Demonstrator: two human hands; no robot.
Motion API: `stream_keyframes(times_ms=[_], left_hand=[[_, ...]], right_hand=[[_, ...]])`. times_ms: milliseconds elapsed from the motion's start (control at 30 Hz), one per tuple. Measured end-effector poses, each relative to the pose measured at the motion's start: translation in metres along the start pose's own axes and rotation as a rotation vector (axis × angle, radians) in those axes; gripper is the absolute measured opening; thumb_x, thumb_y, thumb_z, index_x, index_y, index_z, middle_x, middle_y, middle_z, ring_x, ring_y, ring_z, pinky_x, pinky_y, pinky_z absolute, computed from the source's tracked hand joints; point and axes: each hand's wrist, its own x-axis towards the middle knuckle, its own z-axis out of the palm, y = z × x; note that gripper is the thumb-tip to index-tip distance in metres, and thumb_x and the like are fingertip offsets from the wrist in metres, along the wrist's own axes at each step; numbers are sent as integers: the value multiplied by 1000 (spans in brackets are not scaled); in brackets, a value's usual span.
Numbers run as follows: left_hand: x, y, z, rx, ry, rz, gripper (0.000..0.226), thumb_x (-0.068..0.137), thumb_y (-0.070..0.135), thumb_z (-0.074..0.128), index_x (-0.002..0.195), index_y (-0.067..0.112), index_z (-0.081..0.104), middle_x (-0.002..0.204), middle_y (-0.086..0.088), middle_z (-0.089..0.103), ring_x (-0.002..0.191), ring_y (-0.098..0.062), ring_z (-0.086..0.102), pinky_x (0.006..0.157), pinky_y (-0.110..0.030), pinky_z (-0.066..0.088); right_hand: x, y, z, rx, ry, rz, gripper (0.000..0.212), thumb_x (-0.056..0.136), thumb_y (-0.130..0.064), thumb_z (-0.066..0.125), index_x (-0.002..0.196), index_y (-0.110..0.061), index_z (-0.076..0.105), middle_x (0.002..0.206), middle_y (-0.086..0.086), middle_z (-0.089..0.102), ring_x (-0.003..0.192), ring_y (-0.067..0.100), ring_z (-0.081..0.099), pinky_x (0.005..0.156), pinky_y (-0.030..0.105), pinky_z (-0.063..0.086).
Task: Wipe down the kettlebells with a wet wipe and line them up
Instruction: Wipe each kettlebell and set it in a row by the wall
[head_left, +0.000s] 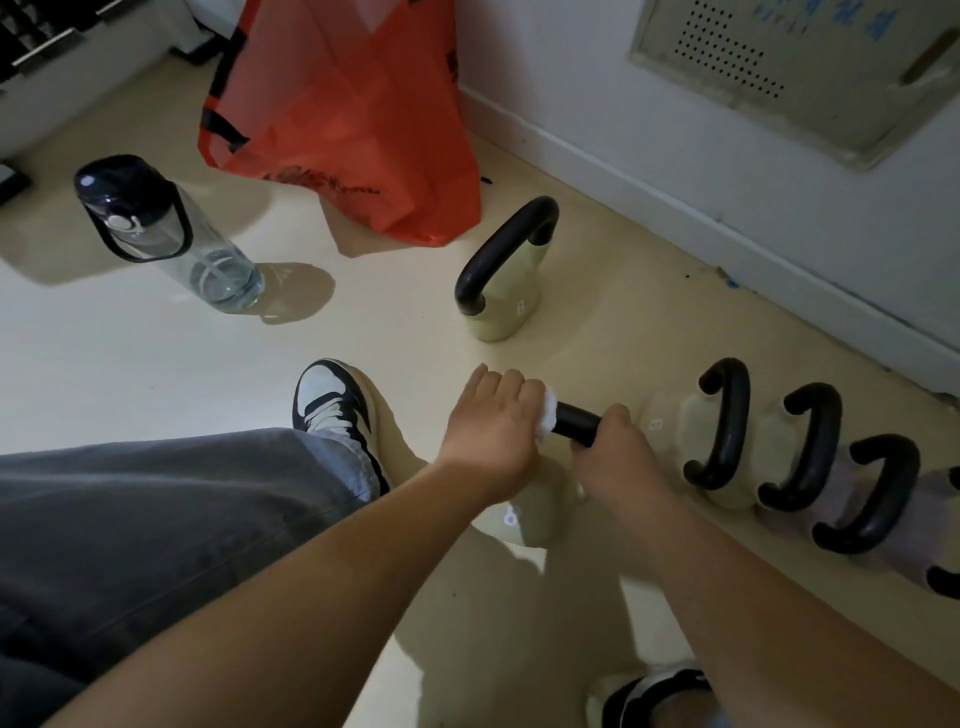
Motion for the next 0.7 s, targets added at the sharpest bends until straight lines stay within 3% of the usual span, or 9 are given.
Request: stream_keyframes(times_ms=[67,167,233,333,400,500,567,633,700], left_hand=[[-9,-27,1,-66,-26,-43,32,82,14,49,113,23,56,101,1,57,90,-23,48,85,-34,42],[-28,-38,-5,-447,-140,-457,34,85,16,47,118,25,51,112,0,57,103,-23,55,86,-39,48],[-26,-18,-6,-543,-119,-560,37,85,14,45,119,30,50,112,3,52,103,-20,54,85,-32,47],[-13,3,-1,-153,-1,-325,35,85,14,40,118,16,52,107,-6,51,98,-28,49,87,-34,41],[-5,10,0,49,-2,-151,33,82,14,38,112,13,52,105,-7,51,104,-31,48,105,-40,35],[-9,18,1,153,-20,96,48,82,13,48,130,11,50,116,-6,52,122,-31,44,125,-48,9],[-12,3,-3,160,-52,232,64,81,13,55,143,11,42,124,-5,52,124,-28,43,126,-47,8],[-14,-28,-10,139,-113,159,64,84,17,61,145,14,41,127,-4,56,123,-26,48,125,-44,15],[-25,-47,-22,113,-199,-114,44,96,31,53,136,15,47,122,-5,60,115,-27,54,116,-41,30]], right_hand=[[-2,-1,-1,-8,-8,-16,25,100,-22,60,110,-8,42,112,17,63,96,34,63,70,35,44],[-3,-1,-3,-10,-12,-19,27,99,-22,61,111,-6,43,112,17,64,96,34,64,71,35,46],[-3,-1,-3,-11,-5,-3,28,99,-22,61,114,-5,44,112,17,64,99,35,65,72,36,47],[-3,2,-2,-12,6,24,28,100,-22,60,116,-5,44,107,13,61,102,36,65,73,35,46],[-4,3,-2,-17,7,8,26,100,-21,59,114,-5,44,99,10,57,97,35,64,71,34,44],[-7,4,-3,-39,7,-30,19,100,-19,57,106,-8,42,90,6,58,76,24,58,59,32,40],[-8,4,-3,-59,3,-58,18,100,-18,56,103,-9,41,86,6,56,68,18,54,52,30,36],[-11,3,-4,-78,0,-77,20,100,-17,57,105,-9,40,90,8,57,75,24,59,58,31,41],[-12,2,-5,-83,6,-59,21,100,-17,57,107,-10,39,96,10,58,82,28,60,66,34,45]])
